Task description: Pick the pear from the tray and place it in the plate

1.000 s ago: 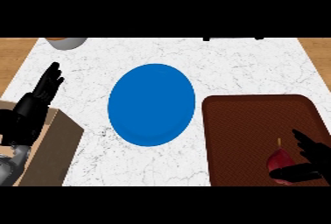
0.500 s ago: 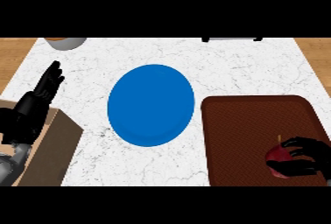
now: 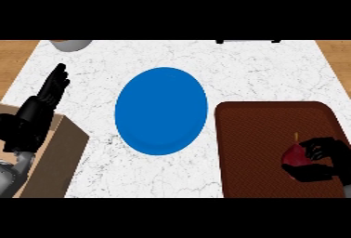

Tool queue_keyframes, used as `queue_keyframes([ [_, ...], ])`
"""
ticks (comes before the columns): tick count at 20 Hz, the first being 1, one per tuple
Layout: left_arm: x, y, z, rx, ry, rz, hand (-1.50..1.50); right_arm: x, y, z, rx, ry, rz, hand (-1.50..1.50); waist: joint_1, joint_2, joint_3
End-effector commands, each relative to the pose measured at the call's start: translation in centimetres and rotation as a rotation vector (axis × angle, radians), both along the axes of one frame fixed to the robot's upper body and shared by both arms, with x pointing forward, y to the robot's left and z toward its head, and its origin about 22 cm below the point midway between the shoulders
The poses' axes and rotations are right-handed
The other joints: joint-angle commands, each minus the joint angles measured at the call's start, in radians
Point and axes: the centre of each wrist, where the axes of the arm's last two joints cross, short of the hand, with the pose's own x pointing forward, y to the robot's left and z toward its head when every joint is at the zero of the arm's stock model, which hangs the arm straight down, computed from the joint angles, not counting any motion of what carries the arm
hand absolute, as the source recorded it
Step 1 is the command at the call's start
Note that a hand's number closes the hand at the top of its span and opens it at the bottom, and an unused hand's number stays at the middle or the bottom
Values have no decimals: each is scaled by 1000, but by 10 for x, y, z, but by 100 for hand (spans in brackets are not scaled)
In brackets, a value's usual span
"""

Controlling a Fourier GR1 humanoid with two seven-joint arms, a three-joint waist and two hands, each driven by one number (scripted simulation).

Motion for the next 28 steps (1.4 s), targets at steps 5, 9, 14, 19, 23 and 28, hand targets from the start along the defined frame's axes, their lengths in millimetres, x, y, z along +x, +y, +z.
queue_keyframes([
  [5, -1, -25, -27, -85, 80, -19, 0, 34, 44, 63, -400, -360, 455, 150, 2, 25, -25],
  [9, 7, -6, -29, -89, 85, 29, 0, 34, 67, 81, -368, -623, 515, 150, -24, 25, -25],
  [14, 9, -19, -26, -76, 78, -4, 0, 49, 103, 109, -314, -773, 609, 150, -4, 27, -24],
  [19, 10, -35, -24, -81, 67, -19, 0, 52, 155, 127, -195, -762, 694, 150, 4, 28, -25],
  [23, 13, -30, -32, -76, 73, -20, 0, 66, 187, 115, -133, -718, 708, 150, 12, 34, -25],
  [28, 8, -20, -36, -74, 77, -34, 0, 81, 241, 125, -87, -681, 738, 150, 29, 35, -26],
])
